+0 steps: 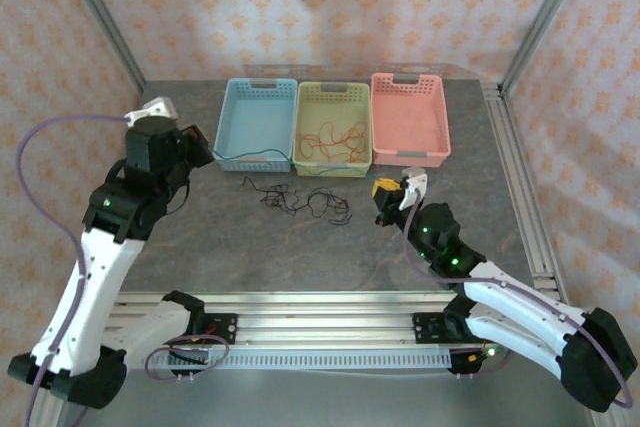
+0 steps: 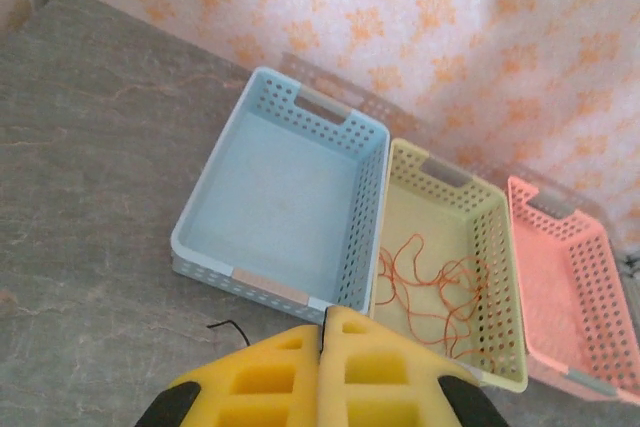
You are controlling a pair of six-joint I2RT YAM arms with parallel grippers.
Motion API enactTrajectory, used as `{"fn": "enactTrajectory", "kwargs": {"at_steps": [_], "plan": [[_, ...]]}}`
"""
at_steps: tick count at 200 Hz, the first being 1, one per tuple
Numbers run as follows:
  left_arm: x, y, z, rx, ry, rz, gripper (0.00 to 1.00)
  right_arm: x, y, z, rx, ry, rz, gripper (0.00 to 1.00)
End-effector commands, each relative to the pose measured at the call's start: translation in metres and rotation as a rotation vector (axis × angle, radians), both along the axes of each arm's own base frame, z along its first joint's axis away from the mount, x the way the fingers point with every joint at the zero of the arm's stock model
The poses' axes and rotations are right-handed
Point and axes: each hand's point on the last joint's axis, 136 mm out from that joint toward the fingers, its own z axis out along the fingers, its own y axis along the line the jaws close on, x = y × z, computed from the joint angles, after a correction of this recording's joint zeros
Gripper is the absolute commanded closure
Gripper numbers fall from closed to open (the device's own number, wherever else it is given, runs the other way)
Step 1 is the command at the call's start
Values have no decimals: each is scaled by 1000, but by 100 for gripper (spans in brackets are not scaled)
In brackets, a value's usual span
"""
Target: Untangle the cables
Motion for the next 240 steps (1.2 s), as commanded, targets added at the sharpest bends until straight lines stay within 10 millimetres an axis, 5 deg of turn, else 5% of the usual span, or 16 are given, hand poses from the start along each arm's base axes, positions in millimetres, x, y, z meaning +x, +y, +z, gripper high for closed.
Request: {"fn": "enactTrajectory", "kwargs": {"at_steps": [1, 63, 82, 114, 159, 240], "plan": [[-5, 10, -6, -36, -6, 62, 100, 9, -20, 6, 0, 0, -126, 100], [5, -26, -16, -169, 3, -90, 100, 9, -20, 6, 1, -2, -130, 100], [9, -34, -27, -173, 32, -127, 45, 5, -23, 10, 19, -24, -127, 100], [5, -23, -44, -121, 48, -87, 13, 2, -28, 17, 37, -49, -139, 100], [-9, -4, -74, -95, 30, -1, 10, -2, -32, 26, 51, -73, -140, 100], [-2, -34, -176, -129, 170, -109, 17, -18, -53, 115, 103, -202, -181, 100]]}}
